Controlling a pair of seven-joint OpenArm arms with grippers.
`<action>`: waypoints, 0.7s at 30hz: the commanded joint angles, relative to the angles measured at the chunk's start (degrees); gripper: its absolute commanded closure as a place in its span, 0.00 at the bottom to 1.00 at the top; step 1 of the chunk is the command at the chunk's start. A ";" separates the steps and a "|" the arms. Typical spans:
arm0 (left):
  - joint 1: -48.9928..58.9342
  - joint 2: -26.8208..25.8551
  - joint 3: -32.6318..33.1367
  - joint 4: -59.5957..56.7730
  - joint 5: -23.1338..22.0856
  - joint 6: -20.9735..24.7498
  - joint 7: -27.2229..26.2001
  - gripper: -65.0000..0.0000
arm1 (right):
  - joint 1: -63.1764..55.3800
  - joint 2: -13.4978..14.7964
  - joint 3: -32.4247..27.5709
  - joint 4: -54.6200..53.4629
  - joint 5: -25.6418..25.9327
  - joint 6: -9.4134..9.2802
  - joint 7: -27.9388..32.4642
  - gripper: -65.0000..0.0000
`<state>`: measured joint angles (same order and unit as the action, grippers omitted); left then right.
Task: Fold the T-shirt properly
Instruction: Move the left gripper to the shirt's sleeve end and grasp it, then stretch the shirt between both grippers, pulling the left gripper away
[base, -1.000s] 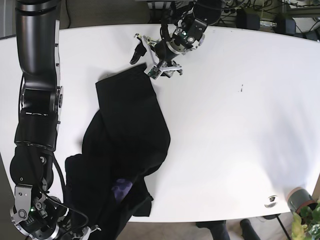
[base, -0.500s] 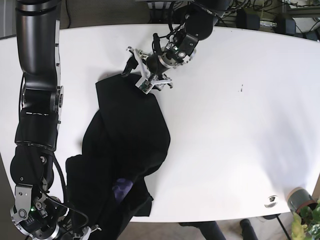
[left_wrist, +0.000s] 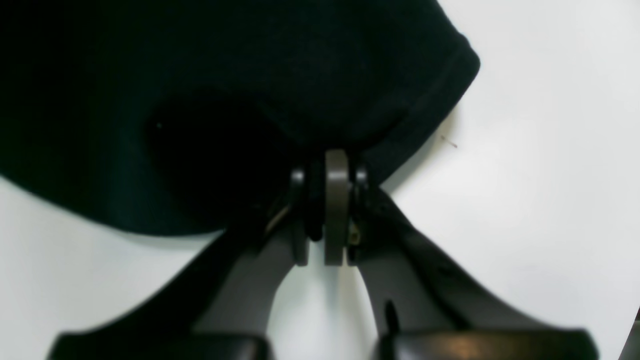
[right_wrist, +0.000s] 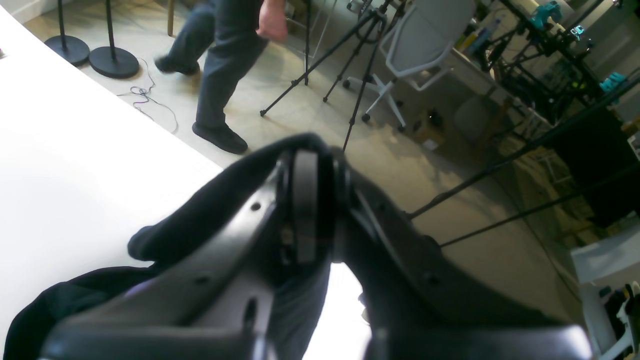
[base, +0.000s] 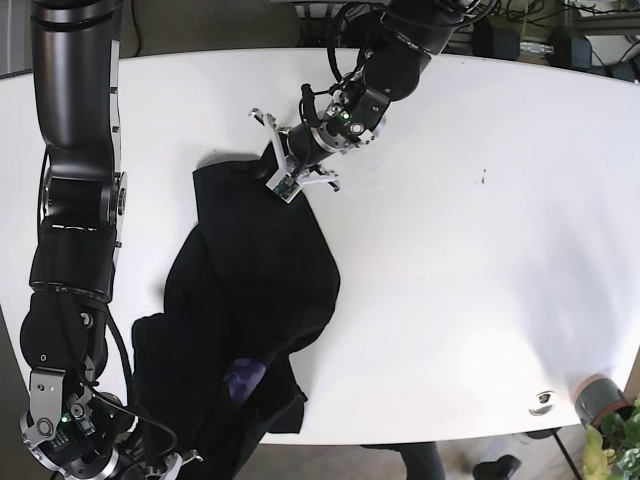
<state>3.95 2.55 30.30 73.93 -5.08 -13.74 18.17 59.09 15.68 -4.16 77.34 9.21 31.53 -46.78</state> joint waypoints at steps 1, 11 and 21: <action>0.67 -0.22 -0.90 -0.92 1.79 0.68 5.69 1.00 | 2.58 0.19 0.43 1.03 0.33 -0.36 1.73 0.97; 2.87 -3.12 -15.67 4.44 1.79 0.24 5.43 1.00 | 2.67 0.71 0.78 1.03 0.06 -0.45 1.91 0.97; 5.33 -7.25 -31.40 15.43 1.79 -2.13 5.78 1.00 | 2.49 2.47 0.87 0.59 -0.03 -0.98 2.17 0.97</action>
<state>9.56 -4.36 0.03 87.64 -3.46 -15.79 24.27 59.07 17.96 -3.68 77.23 8.80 31.29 -46.74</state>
